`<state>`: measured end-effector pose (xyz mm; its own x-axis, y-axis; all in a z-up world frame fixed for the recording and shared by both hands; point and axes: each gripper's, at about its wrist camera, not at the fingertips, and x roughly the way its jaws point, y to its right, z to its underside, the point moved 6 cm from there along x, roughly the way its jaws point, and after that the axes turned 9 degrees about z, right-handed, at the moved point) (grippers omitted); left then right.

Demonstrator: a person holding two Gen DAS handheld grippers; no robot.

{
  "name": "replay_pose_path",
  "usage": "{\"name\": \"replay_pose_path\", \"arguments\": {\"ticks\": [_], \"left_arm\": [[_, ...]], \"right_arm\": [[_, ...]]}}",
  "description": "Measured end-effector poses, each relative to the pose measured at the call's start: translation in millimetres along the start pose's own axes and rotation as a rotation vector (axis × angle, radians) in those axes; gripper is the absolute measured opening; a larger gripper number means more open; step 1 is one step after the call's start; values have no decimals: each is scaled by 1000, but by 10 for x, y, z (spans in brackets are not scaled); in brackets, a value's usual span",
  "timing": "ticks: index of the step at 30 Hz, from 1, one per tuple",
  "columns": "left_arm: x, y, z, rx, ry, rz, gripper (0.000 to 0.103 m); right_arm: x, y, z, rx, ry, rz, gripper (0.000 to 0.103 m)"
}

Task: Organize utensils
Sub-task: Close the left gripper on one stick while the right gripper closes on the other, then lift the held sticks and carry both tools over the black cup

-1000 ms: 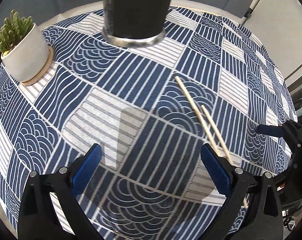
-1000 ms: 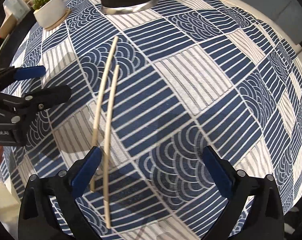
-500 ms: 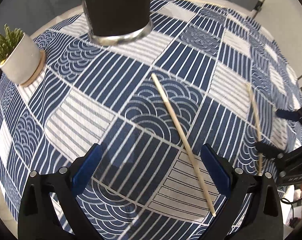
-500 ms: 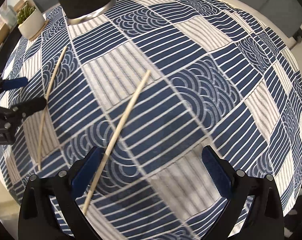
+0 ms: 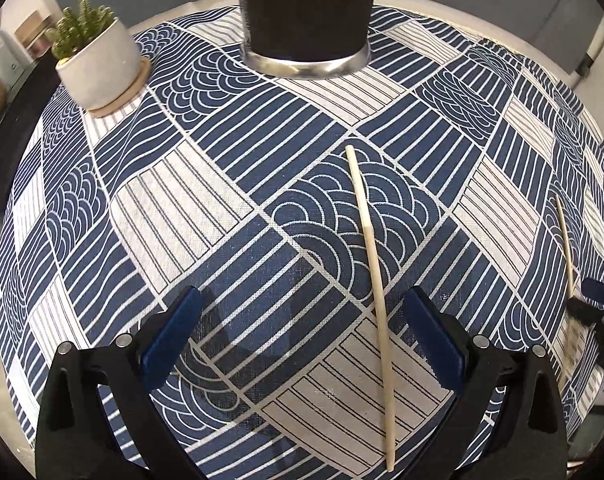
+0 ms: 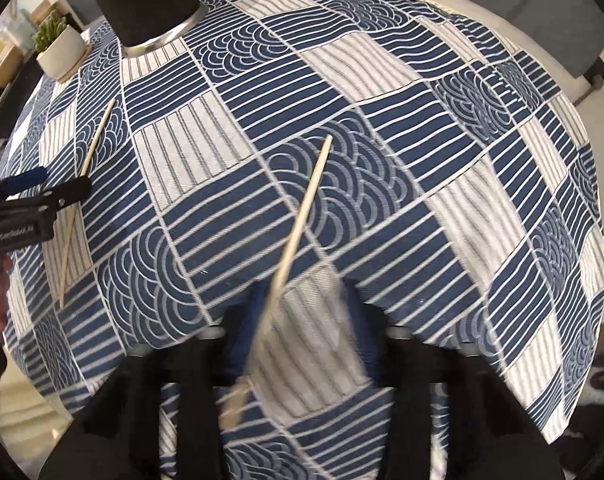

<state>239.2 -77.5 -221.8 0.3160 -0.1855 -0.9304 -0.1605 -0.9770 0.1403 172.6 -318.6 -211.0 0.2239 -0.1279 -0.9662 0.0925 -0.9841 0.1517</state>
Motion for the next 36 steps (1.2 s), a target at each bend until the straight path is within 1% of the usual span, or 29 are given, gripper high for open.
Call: {"name": "replay_pose_path", "arguments": {"ticks": [1, 2, 3, 5, 6, 8, 9, 10, 11, 13, 15, 18, 19, 23, 24, 25, 26, 27, 28, 32, 36], "left_arm": [[-20, -8, 9, -10, 5, -3, 93], [-48, -22, 21, -19, 8, -7, 85], [-83, -46, 36, -28, 12, -9, 80], [-162, -150, 78, -47, 19, -13, 59], [-196, -200, 97, -56, 17, -12, 54], [-234, -285, 118, -74, 7, -13, 31], [-245, -348, 95, -82, 3, -11, 26], [-268, -408, 121, -98, 5, -18, 16], [-273, -452, 133, -112, 9, -23, 12], [-317, -557, 203, -162, 18, -35, 7], [-347, -622, 251, -210, 22, -7, 6], [-389, -637, 321, -196, 10, -5, 5], [-419, -628, 342, -184, 10, -3, 5], [-636, -639, 335, -162, 44, -4, 5], [-701, -653, 300, -157, 55, -9, 5], [-754, -660, 275, -153, 63, -11, 5], [-822, -670, 231, -149, 73, -14, 5], [-885, -679, 179, -143, 82, -19, 5], [-963, -688, 98, -132, 95, -27, 5], [-1181, -675, -278, -96, 142, -52, 5], [-1385, -692, -650, -77, 196, -66, 5]], "right_arm": [[11, 71, -2, 3, -4, 1, 12], [31, 167, -6, 7, -7, 12, 6], [47, 262, -15, 16, -6, 12, 6], [64, 409, -25, 33, -5, -21, 4], [77, 501, -40, 34, -3, -21, 4], [101, 650, -59, 40, 5, -7, 4], [110, 729, -66, 55, 2, -26, 4], [139, 803, -13, 69, -1, -46, 4], [149, 890, -7, 86, -4, -62, 4], [168, 1060, 3, 101, -1, -76, 5], [181, 1239, 0, 121, -4, -93, 5], [132, 1485, -3, 145, 12, -103, 5], [71, 1485, 31, 152, 21, -107, 5], [-82, 1764, -123, 177, 75, -113, 5], [-159, 1650, -129, 181, 84, -115, 5], [-194, 1662, -182, 185, 95, -117, 5], [-230, 1567, -219, 191, 111, -112, 5], [-285, 1507, -329, 196, 123, -111, 5], [-376, 1371, -304, 201, 137, -112, 5], [-531, 1285, -756, 211, 206, -120, 5], [-797, 1338, -1102, 208, 270, -134, 5]]}}
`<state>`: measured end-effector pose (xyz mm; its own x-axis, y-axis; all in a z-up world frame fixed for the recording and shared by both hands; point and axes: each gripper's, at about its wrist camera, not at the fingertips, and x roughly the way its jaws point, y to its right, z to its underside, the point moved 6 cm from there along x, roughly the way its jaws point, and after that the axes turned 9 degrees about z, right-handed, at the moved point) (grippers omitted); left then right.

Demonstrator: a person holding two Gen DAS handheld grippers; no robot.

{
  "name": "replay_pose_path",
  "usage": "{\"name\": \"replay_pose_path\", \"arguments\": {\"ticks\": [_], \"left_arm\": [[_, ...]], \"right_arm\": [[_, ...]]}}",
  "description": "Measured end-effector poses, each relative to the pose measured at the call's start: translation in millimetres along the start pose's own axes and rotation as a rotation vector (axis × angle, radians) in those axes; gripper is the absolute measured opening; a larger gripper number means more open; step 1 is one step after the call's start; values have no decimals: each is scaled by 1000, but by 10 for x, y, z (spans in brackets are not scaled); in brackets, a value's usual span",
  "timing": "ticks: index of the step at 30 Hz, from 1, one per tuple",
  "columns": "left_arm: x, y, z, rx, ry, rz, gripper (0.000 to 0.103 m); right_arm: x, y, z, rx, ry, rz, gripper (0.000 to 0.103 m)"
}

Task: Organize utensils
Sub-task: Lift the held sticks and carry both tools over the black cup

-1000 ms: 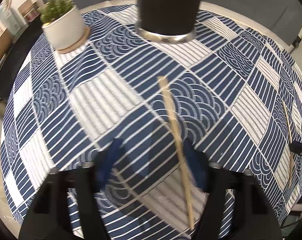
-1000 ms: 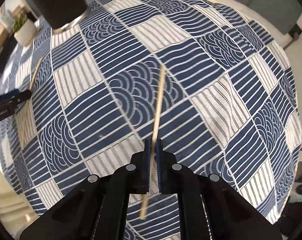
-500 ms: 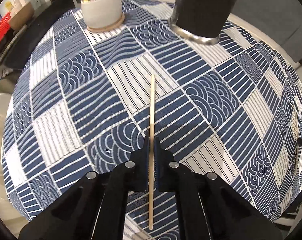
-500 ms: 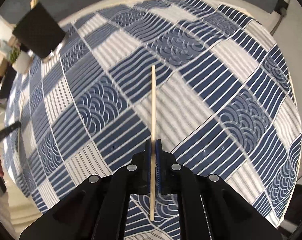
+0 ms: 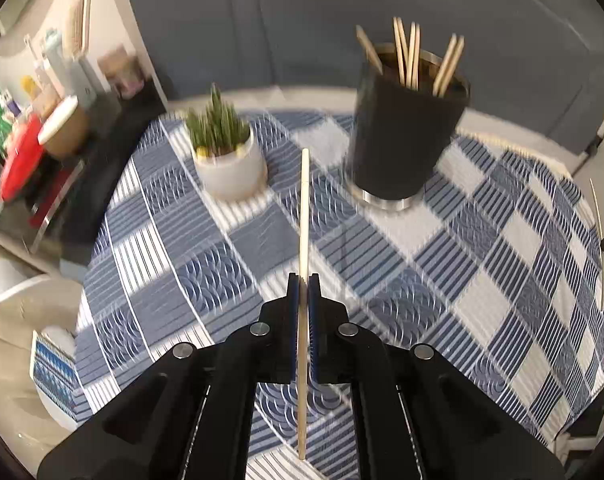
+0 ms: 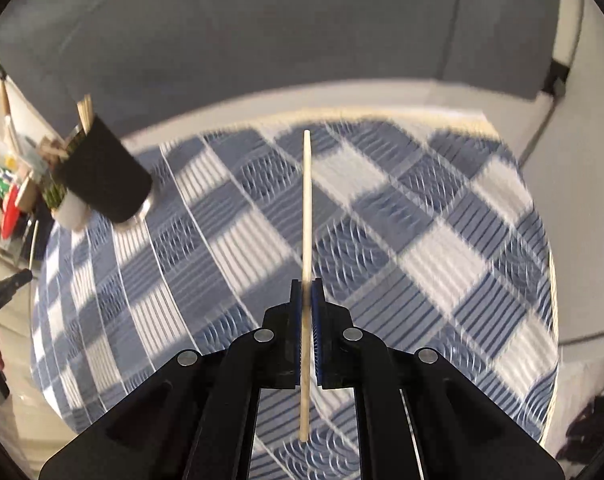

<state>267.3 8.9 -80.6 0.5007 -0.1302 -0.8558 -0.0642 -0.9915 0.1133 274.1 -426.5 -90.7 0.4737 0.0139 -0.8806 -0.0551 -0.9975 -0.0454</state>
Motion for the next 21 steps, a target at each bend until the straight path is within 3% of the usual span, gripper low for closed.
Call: {"name": "replay_pose_path", "arguments": {"ticks": [4, 10, 15, 21], "left_arm": [[-178, 37, -323, 2, 64, 10, 5], [-347, 142, -784, 22, 166, 23, 5], [-420, 188, -1135, 13, 247, 60, 5], [-502, 279, -1388, -22, 361, 127, 5]], "right_arm": [[-121, -172, -433, -9, 55, -46, 5], [-369, -612, -1053, -115, 214, -150, 5], [-496, -1079, -1502, -189, 338, -290, 5], [-545, -1662, -1851, -259, 426, -465, 5]]}}
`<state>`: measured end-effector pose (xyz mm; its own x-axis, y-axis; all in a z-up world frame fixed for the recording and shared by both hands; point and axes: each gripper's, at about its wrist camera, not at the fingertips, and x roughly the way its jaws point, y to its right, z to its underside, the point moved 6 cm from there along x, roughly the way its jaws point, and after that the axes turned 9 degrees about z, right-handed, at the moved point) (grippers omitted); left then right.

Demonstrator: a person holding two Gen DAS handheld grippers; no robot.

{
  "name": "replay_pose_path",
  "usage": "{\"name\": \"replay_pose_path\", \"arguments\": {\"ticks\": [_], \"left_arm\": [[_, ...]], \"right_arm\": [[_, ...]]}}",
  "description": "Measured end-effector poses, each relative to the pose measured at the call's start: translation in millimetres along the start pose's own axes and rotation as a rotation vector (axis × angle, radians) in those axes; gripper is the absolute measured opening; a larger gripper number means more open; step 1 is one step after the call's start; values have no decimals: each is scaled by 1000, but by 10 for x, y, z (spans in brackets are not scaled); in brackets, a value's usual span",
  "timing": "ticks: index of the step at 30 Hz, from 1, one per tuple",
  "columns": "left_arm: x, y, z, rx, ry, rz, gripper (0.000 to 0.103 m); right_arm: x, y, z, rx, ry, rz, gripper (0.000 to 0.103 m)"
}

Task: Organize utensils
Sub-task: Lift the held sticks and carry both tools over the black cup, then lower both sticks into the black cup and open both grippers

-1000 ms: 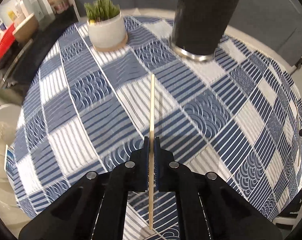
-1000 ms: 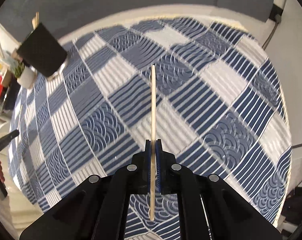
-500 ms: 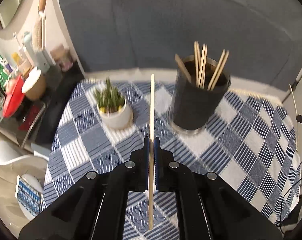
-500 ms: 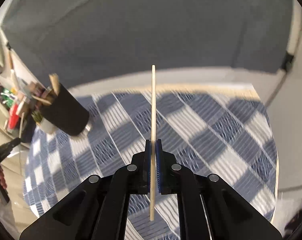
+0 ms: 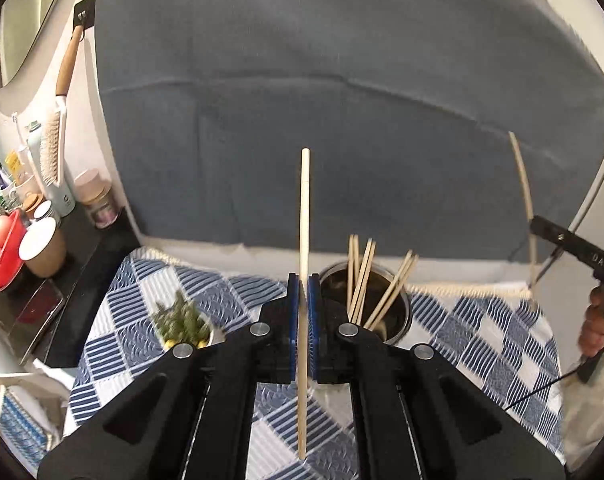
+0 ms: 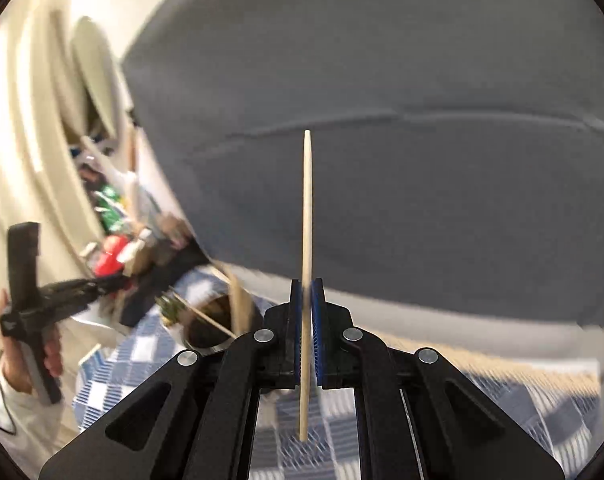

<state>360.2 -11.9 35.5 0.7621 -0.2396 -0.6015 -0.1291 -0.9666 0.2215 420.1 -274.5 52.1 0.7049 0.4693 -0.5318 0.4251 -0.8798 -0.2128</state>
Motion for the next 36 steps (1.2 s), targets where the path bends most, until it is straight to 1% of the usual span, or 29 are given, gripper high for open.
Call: {"name": "replay_pose_path", "arguments": {"ticks": [1, 3, 5, 8, 10, 14, 17, 19, 24, 25, 31, 36], "left_arm": [[21, 11, -44, -12, 20, 17, 5], [63, 18, -118, -38, 54, 53, 5], [133, 34, -181, -55, 101, 97, 5], [238, 60, -221, -67, 154, 156, 5], [329, 79, -230, -64, 168, 198, 5], [493, 72, -251, -68, 197, 235, 5], [580, 71, -263, -70, 231, 265, 5], [652, 77, -270, -74, 237, 300, 5], [779, 107, -159, -45, 268, 306, 5], [813, 121, -103, -47, 258, 319, 5], [828, 127, 149, -54, 228, 323, 5], [756, 206, 267, -15, 190, 296, 5]], "right_arm": [[38, -49, -37, -3, 7, -19, 5], [175, -196, -135, -7, 36, -90, 5], [314, -335, -186, -13, 58, -142, 5], [537, -499, -203, -7, 67, -212, 5], [676, -586, -171, 0, 60, -249, 5], [882, -717, -69, 5, 59, -311, 5], [1021, -777, 16, 0, 40, -333, 5], [1070, -771, 63, 0, 33, -328, 5], [1189, -748, 207, 5, -13, -346, 5], [1205, -755, 237, -6, -20, -341, 5], [1221, -815, 388, -50, -54, -340, 5], [1153, -808, 491, -72, -67, -313, 5]]}}
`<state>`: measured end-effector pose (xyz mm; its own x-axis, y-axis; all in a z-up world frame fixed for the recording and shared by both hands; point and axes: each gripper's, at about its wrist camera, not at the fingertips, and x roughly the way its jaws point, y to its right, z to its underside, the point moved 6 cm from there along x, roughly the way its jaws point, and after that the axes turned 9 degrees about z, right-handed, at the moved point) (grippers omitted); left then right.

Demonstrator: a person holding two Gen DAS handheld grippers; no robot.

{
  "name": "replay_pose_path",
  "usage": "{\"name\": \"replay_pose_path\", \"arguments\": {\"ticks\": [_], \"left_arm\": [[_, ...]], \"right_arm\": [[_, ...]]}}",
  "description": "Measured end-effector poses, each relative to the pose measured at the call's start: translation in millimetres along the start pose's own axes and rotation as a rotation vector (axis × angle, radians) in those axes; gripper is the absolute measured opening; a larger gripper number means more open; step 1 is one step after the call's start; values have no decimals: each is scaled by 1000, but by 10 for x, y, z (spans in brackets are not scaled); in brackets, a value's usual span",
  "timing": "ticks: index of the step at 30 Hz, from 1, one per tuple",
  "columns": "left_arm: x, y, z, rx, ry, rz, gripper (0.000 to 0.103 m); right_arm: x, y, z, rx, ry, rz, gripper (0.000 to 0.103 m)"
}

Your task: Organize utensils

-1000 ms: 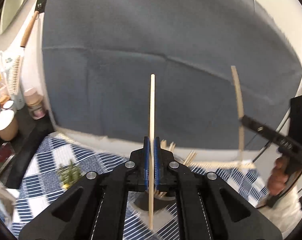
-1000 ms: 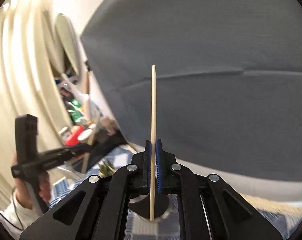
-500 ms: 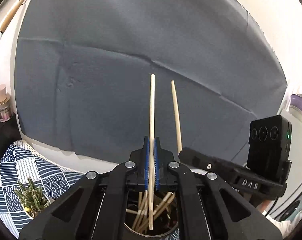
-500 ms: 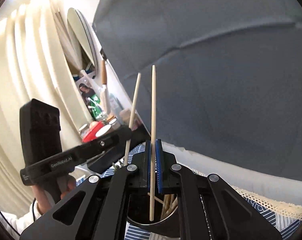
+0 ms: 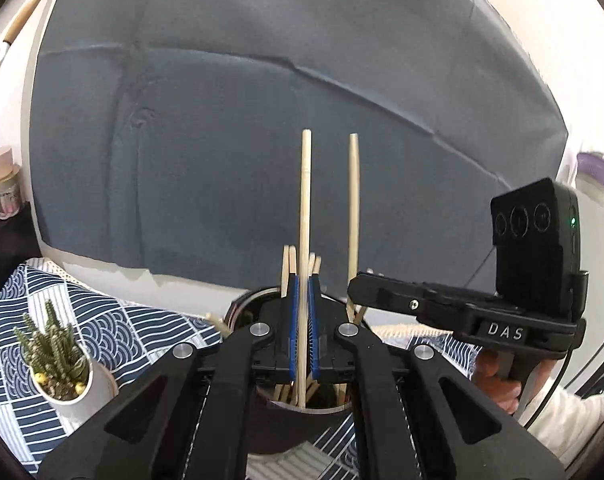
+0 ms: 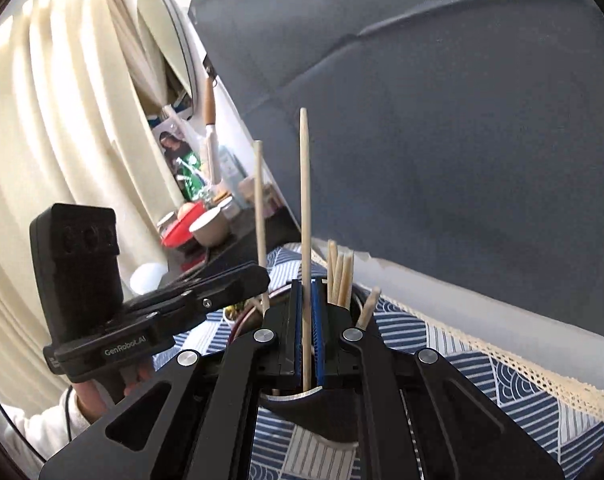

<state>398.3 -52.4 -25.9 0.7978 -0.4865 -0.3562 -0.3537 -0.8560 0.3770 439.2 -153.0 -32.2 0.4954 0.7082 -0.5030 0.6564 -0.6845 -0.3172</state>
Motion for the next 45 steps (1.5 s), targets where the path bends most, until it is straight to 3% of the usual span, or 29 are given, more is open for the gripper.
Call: {"name": "replay_pose_path", "arguments": {"ticks": [4, 6, 9, 11, 13, 15, 16, 19, 22, 29, 33, 39, 42, 45], "left_arm": [[-91, 39, 43, 11, -9, -14, 8], [-153, 74, 59, 23, -23, -25, 15], [-274, 103, 96, 49, -29, -55, 33], [-372, 141, 99, 64, -31, -73, 53], [-474, 166, 108, 73, -31, -88, 64], [-584, 175, 133, 63, -30, -107, 83], [-646, 178, 147, 57, -23, -121, 89], [-806, 200, 219, 32, -26, -127, 98], [-933, 212, 304, 28, -47, -144, 97], [-1285, 336, 520, 42, -70, -172, 97], [-1484, 453, 647, 94, -74, -229, 97], [-1682, 622, 836, 91, -89, -187, 97], [-1803, 640, 908, 106, -74, -273, 97], [-1924, 649, 937, 108, -65, -287, 97]], "right_arm": [[-82, -48, 12, -14, 6, 38, 9], [-156, -74, 18, -17, 1, 49, 9], [-269, -95, 27, -17, -5, 69, 14], [-380, -104, 51, -23, -3, 95, 41], [-472, -135, 65, -34, 0, 120, 45], [-589, -187, 88, -44, 1, 150, 51], [-633, -196, 92, -48, 5, 169, 59], [-770, -291, 126, -53, 16, 217, 72], [-910, -379, 179, -45, 33, 259, 86], [-1277, -636, 401, -23, 64, 354, 93], [-1480, -801, 580, 1, 82, 395, 94], [-1719, -976, 877, -7, 90, 507, 95], [-1832, -1059, 1004, 1, 97, 509, 95], [-1923, -1155, 1109, 1, 103, 518, 95]]}}
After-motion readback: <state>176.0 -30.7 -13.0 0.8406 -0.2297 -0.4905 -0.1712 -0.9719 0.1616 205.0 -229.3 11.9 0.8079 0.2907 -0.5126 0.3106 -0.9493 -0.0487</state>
